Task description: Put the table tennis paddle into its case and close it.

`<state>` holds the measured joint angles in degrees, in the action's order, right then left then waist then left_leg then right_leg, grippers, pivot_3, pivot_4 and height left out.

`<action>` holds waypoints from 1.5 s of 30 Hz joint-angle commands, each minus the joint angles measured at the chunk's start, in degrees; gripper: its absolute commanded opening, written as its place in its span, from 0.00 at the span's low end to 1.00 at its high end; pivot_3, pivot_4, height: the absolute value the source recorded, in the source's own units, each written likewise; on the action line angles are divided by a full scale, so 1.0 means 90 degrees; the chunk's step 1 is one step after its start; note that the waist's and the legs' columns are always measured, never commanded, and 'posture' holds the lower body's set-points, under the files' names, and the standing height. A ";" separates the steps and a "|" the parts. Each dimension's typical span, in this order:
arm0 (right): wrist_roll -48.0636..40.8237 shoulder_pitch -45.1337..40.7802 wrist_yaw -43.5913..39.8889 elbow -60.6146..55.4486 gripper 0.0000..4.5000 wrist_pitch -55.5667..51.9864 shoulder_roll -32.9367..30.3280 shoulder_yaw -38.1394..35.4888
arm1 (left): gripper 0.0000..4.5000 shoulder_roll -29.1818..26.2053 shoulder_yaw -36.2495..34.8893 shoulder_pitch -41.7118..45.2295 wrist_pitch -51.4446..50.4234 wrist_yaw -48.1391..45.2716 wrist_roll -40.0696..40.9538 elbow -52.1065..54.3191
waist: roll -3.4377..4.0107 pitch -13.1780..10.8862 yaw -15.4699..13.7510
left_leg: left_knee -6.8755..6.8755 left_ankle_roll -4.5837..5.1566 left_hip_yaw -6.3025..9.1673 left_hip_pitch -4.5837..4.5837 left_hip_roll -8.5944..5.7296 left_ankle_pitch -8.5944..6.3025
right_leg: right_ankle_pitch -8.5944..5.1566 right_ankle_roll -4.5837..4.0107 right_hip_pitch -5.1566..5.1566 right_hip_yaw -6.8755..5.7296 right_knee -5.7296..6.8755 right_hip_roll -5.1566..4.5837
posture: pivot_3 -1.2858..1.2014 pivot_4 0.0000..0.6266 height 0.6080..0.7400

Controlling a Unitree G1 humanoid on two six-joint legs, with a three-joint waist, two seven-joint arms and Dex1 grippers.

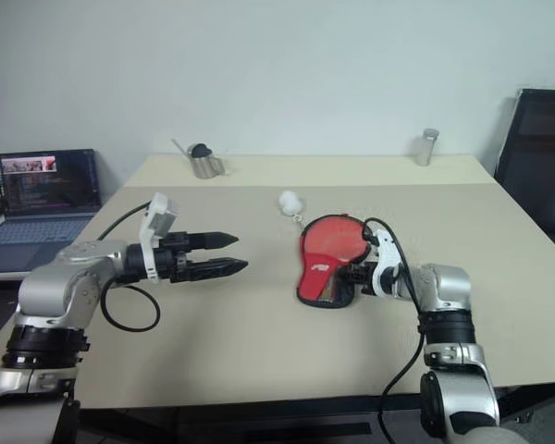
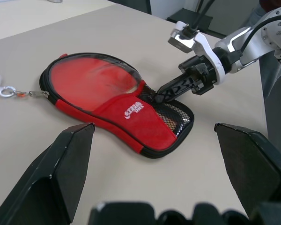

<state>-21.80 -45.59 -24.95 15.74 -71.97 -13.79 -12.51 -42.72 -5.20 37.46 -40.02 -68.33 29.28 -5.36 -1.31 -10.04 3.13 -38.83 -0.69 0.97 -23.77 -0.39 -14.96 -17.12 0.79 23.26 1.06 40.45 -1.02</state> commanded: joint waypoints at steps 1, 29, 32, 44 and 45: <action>-0.0351 0.0196 0.0058 -0.0766 0.00 -0.0506 -0.0062 -0.0160 | 1.00 -0.0236 -0.0015 -0.0117 -0.0067 -0.0213 0.0199 0.0432 | 0.0000 0.0000 0.0000 | 0.0001 0.0000 0.0000 -0.0001 0.0000 0.0000 | 0.0000 0.0000 0.0000 0.0000 -0.0001 0.0000 | 0.52 0.24 1.00; -0.2563 0.2383 0.0283 -0.4263 0.00 -0.2281 0.0193 0.1018 | 1.00 -0.1874 0.0624 -0.1719 0.0665 -0.2015 0.0163 0.1527 | 0.0001 -0.0002 -0.0027 | 0.0013 0.0002 0.0017 -0.0005 0.0000 -0.0002 | -0.0004 -0.0002 -0.0006 -0.0015 -0.0033 0.0001 | 0.52 0.24 1.00; -0.2856 0.2595 0.0419 -0.4376 0.00 -0.2281 0.0014 0.0942 | 1.00 -0.1875 0.0642 -0.1721 0.0667 -0.2029 0.0173 0.1552 | 0.0001 -0.0002 -0.0032 | 0.0014 0.0004 0.0017 -0.0005 -0.0001 -0.0002 | -0.0004 -0.0001 -0.0009 -0.0015 -0.0039 0.0001 | 0.52 0.24 1.00; -0.3562 0.2796 0.1178 -0.4426 0.00 -0.2281 -0.0035 0.0704 | 1.00 -0.1748 0.0640 -0.1467 0.0480 -0.1984 0.0499 0.1665 | -0.0001 -0.0002 -0.0047 | 0.0014 0.0004 0.0020 -0.0007 -0.0001 -0.0002 | -0.0004 0.0000 -0.0011 -0.0017 -0.0042 0.0002 | 0.52 0.24 1.00; -0.3582 0.2775 0.1208 -0.4398 0.00 -0.2281 -0.0047 0.0696 | 1.00 -0.1760 0.0648 -0.1472 0.0488 -0.1977 0.0500 0.1669 | -0.0001 -0.0002 -0.0046 | 0.0015 0.0004 0.0019 -0.0007 -0.0001 -0.0003 | -0.0004 0.0000 -0.0011 -0.0017 -0.0043 0.0002 | 0.52 0.24 1.00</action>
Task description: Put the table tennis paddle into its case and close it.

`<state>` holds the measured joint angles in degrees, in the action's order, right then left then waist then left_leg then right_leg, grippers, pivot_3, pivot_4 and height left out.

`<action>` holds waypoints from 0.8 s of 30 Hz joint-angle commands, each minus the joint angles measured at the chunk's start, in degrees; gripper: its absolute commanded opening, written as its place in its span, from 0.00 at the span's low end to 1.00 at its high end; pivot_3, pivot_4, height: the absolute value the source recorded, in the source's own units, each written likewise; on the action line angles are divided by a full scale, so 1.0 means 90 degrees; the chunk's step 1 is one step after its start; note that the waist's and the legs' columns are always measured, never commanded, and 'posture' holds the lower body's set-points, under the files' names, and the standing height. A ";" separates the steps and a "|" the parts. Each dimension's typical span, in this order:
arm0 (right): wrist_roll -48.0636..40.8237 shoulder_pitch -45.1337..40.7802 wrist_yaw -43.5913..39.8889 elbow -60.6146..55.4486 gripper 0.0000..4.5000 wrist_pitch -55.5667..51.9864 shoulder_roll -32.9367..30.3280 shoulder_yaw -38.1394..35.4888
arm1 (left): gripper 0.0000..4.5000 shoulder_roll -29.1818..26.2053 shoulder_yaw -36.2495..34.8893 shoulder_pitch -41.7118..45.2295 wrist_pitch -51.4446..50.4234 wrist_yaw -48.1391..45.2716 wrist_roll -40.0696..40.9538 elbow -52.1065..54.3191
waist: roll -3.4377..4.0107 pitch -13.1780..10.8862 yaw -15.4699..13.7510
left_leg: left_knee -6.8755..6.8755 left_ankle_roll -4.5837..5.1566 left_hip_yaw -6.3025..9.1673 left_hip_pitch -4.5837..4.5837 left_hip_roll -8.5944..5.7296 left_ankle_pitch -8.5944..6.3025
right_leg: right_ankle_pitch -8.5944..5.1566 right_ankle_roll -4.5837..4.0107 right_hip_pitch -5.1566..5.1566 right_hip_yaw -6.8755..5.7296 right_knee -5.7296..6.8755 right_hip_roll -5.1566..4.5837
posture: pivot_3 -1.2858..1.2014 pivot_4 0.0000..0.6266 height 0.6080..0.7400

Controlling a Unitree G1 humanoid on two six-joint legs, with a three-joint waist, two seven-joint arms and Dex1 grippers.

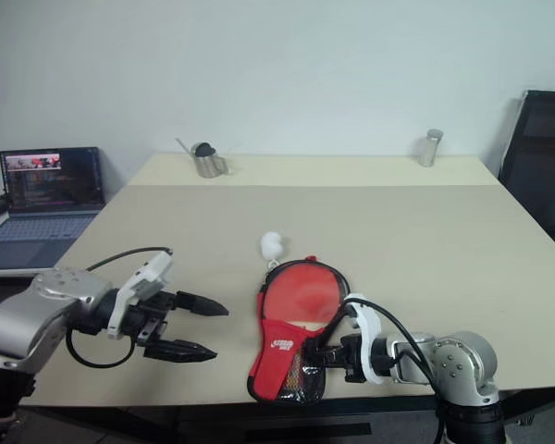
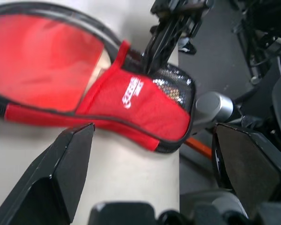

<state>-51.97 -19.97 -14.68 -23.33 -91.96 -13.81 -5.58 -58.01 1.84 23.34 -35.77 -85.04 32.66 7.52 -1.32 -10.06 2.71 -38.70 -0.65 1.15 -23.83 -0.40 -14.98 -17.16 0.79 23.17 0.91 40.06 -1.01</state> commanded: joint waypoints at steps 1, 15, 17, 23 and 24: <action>-0.0194 -0.0116 0.0116 -0.0020 0.00 -0.0060 -0.0051 -0.0077 | 1.00 -0.0072 -0.0130 0.0090 0.0040 -0.0109 0.0109 0.0238 | 0.0000 0.0000 0.0001 | 0.0000 0.0000 0.0000 0.0000 0.0000 0.0000 | 0.0000 0.0000 0.0000 0.0000 0.0000 0.0000 | 0.52 0.24 1.00; -0.0333 -0.0134 0.0516 -0.0009 0.22 -0.0060 -0.0273 -0.0259 | 1.00 -0.0035 -0.0127 0.0031 0.0119 0.0006 0.0071 0.0265 | 0.0000 0.0000 -0.0006 | -0.0001 0.0000 0.0000 0.0000 0.0000 0.0000 | 0.0000 0.0000 -0.0001 0.0000 0.0000 0.0001 | 0.52 0.24 1.00; -0.0518 -0.0045 0.0629 -0.0147 0.37 -0.0060 -0.0304 -0.0277 | 1.00 -0.0028 -0.0120 0.0031 0.0130 0.0010 0.0066 0.0260 | 0.0000 0.0000 -0.0012 | 0.0000 0.0000 0.0000 0.0000 0.0000 0.0000 | 0.0000 0.0000 -0.0001 0.0000 0.0000 0.0001 | 0.52 0.24 1.00; -0.1269 0.0157 0.0847 -0.0482 0.61 -0.0060 -0.0686 -0.0629 | 1.00 0.0011 -0.0127 0.0002 0.0156 0.0059 0.0068 0.0240 | -0.0001 0.0000 -0.0023 | -0.0001 0.0000 0.0001 -0.0001 0.0000 0.0000 | 0.0000 0.0000 -0.0002 0.0001 -0.0002 0.0001 | 0.52 0.24 1.00; -0.1394 0.0139 0.0879 -0.0513 0.61 -0.0060 -0.0751 -0.0714 | 1.00 0.0019 -0.0145 -0.0013 0.0152 0.0083 0.0079 0.0241 | -0.0001 0.0000 -0.0023 | -0.0001 0.0000 -0.0001 -0.0002 0.0000 0.0000 | 0.0000 0.0001 -0.0002 0.0002 -0.0003 0.0001 | 0.52 0.24 1.00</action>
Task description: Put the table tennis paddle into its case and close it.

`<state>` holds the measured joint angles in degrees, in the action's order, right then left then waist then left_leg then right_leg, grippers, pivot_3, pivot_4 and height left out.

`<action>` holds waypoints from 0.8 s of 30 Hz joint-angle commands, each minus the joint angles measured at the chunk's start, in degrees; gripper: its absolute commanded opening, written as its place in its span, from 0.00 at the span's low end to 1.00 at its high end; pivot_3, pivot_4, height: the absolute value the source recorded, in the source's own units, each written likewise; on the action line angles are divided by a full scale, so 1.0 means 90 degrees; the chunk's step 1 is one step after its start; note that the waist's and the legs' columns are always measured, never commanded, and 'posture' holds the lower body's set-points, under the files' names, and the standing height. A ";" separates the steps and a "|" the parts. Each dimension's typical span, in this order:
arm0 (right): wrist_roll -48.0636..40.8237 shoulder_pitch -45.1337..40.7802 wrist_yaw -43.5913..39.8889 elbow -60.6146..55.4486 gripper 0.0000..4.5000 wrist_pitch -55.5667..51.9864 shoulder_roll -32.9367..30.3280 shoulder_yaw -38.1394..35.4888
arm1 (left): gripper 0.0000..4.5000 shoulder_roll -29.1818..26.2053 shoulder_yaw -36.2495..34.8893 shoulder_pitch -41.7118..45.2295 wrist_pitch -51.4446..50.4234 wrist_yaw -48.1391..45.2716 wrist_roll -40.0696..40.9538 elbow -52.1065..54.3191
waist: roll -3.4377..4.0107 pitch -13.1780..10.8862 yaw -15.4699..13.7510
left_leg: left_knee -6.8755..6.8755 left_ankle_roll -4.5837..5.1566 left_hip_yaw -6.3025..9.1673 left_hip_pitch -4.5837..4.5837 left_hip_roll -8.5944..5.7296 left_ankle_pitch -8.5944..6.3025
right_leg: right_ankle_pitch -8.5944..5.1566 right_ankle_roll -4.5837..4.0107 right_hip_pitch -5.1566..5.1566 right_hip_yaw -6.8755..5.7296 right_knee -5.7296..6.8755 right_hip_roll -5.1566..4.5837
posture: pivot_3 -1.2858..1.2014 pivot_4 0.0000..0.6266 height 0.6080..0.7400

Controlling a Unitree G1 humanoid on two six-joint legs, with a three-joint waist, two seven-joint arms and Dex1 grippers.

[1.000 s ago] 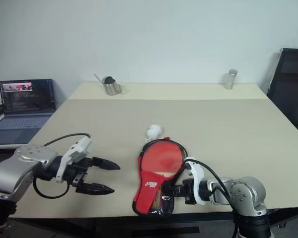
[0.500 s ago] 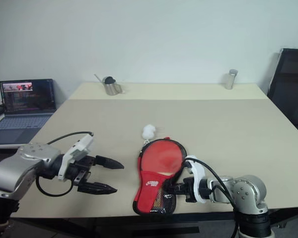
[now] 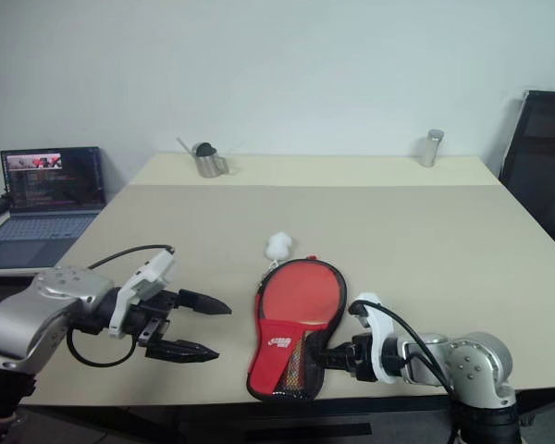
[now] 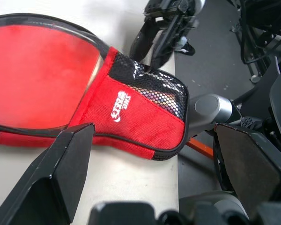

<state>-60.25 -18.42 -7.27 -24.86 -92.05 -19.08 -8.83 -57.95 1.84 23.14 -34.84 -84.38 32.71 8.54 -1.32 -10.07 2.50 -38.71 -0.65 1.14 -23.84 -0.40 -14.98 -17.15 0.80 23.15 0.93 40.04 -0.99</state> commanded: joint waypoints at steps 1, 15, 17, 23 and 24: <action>-0.0637 -0.0074 0.0081 -0.0349 0.61 -0.0049 -0.0225 -0.0446 | 1.00 0.0025 -0.0154 0.0004 0.0051 0.0030 0.0075 0.0118 | 0.0000 0.0000 -0.0002 | 0.0000 0.0000 -0.0001 0.0000 0.0000 0.0000 | 0.0000 0.0000 0.0000 0.0001 0.0000 0.0000 | 0.52 0.24 1.00; 0.0137 -0.0812 -0.1190 -0.0651 0.99 0.1558 -0.1758 0.0539 | 1.00 0.0240 -0.0584 -0.0351 -0.0014 0.0595 0.0280 0.0255 | -0.0001 -0.0001 0.0003 | 0.0000 0.0002 0.0003 0.0000 0.0004 -0.0001 | -0.0001 0.0001 -0.0001 -0.0003 -0.0004 0.0005 | 0.52 0.24 1.00; 0.0594 -0.1012 -0.1521 -0.0511 0.99 0.2129 -0.1888 0.0810 | 1.00 0.0263 -0.0659 -0.0398 -0.0028 0.0748 0.0283 0.0281 | -0.0001 -0.0001 0.0003 | -0.0001 0.0002 0.0002 0.0000 0.0004 -0.0001 | 0.0000 0.0001 -0.0001 -0.0002 -0.0003 0.0006 | 0.52 0.24 1.00; 0.1858 -0.1387 -0.2488 -0.0097 0.99 0.3924 -0.1763 0.1638 | 1.00 0.0554 -0.1030 -0.0543 -0.0246 0.1509 0.0350 0.0216 | -0.0003 -0.0001 -0.0030 | -0.0002 0.0002 0.0004 -0.0002 0.0004 -0.0002 | 0.0000 0.0001 -0.0001 -0.0003 -0.0006 0.0005 | 0.52 0.24 1.00; 0.1987 -0.1437 -0.2548 0.0041 0.99 0.4102 -0.1651 0.1700 | 1.00 0.0635 -0.1106 -0.0562 -0.0318 0.1672 0.0398 0.0206 | -0.0003 -0.0001 -0.0029 | -0.0002 0.0003 0.0004 -0.0002 0.0004 -0.0002 | 0.0000 0.0001 -0.0001 -0.0002 -0.0006 0.0005 | 0.52 0.24 1.00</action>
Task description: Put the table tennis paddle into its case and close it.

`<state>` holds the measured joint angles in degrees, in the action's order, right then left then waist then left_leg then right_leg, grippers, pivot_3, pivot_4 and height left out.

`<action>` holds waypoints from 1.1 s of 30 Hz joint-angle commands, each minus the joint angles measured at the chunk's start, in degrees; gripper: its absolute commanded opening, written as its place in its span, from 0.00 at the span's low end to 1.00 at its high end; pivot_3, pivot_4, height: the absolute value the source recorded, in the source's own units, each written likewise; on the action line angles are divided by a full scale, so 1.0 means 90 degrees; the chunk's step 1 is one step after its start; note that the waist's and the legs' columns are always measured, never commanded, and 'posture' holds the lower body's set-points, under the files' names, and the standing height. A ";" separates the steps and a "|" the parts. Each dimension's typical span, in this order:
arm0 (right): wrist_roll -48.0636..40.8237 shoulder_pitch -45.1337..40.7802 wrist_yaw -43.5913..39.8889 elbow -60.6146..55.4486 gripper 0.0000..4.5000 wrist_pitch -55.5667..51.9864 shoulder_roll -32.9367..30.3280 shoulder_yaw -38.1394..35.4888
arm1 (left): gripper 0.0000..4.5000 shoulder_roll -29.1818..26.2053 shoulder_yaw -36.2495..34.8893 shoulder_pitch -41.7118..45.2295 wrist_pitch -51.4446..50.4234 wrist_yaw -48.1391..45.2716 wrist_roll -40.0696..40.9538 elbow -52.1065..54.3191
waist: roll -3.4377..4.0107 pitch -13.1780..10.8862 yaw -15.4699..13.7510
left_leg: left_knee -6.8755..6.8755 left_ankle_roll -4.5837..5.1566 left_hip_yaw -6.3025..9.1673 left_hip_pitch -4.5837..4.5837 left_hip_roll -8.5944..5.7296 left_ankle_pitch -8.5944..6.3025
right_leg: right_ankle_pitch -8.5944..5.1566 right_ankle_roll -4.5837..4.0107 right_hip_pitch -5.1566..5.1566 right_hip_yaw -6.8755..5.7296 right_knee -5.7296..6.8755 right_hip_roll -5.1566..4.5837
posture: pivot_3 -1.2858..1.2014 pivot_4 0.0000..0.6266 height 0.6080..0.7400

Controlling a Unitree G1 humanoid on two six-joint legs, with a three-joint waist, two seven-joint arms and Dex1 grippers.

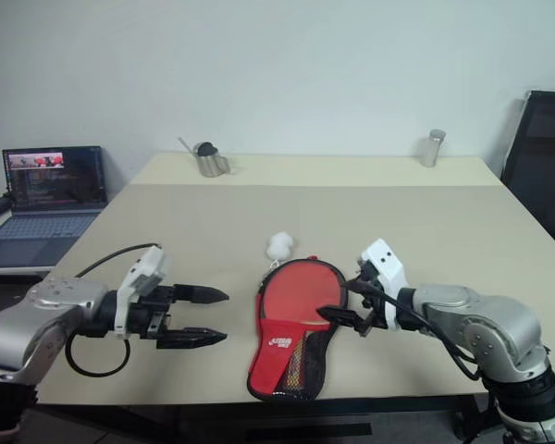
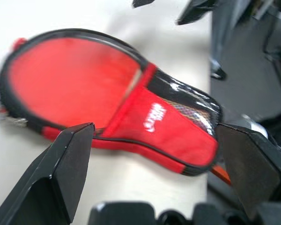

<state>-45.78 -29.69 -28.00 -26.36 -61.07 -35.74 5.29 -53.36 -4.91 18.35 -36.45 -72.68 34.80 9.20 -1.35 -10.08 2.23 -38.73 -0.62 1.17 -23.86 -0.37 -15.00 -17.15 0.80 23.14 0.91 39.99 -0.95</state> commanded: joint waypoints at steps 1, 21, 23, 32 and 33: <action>0.0565 -0.0233 -0.0311 0.0363 0.99 0.0870 0.0294 0.0222 | 1.00 0.0177 -0.0412 -0.0063 -0.0190 0.0483 0.0201 0.0137 | 0.0000 0.0000 -0.0008 | 0.0000 0.0000 0.0000 0.0000 0.0000 0.0000 | 0.0000 0.0000 0.0000 0.0001 0.0001 0.0000 | 0.52 0.24 1.00; 0.1494 -0.0839 0.0017 0.3390 0.99 0.0078 0.1344 -0.0391 | 1.00 0.0224 -0.0565 -0.0325 -0.0243 0.0880 0.0375 0.0421 | -0.0001 0.0000 -0.0041 | 0.0000 -0.0001 -0.0002 0.0001 -0.0001 0.0000 | 0.0002 -0.0004 0.0002 0.0000 0.0006 -0.0005 | 0.52 0.24 1.00; 0.1603 -0.0815 0.0076 0.3436 0.99 0.0118 0.1480 -0.0353 | 1.00 0.0226 -0.0534 -0.0298 -0.0235 0.0870 0.0362 0.0403 | -0.0001 0.0000 -0.0044 | -0.0001 -0.0001 -0.0002 0.0000 -0.0001 0.0000 | 0.0002 -0.0004 0.0002 0.0000 0.0006 -0.0005 | 0.52 0.24 1.00; 0.2023 -0.0787 0.0033 0.3476 0.99 0.0285 0.1923 -0.0079 | 1.00 0.0212 -0.0452 -0.0207 -0.0211 0.0831 0.0324 0.0353 | 0.0000 0.0001 -0.0033 | -0.0001 -0.0001 -0.0002 0.0002 -0.0001 0.0000 | 0.0002 -0.0004 0.0002 0.0000 0.0008 -0.0005 | 0.52 0.24 1.00; 0.2037 -0.0798 0.0007 0.3453 0.99 0.0287 0.1964 -0.0060 | 1.00 0.0209 -0.0449 -0.0205 -0.0208 0.0829 0.0326 0.0350 | 0.0000 0.0001 -0.0033 | -0.0001 -0.0001 -0.0002 0.0002 -0.0001 0.0000 | 0.0002 -0.0004 0.0002 0.0000 0.0008 -0.0005 | 0.52 0.24 1.00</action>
<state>-27.57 -36.65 -27.17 5.61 -59.07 -18.79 3.94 -51.12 -8.25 15.52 -38.80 -64.71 37.41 11.38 -1.35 -10.07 1.94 -38.73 -0.63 1.15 -23.84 -0.38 -14.99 -17.13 0.77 23.16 0.91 40.07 -0.99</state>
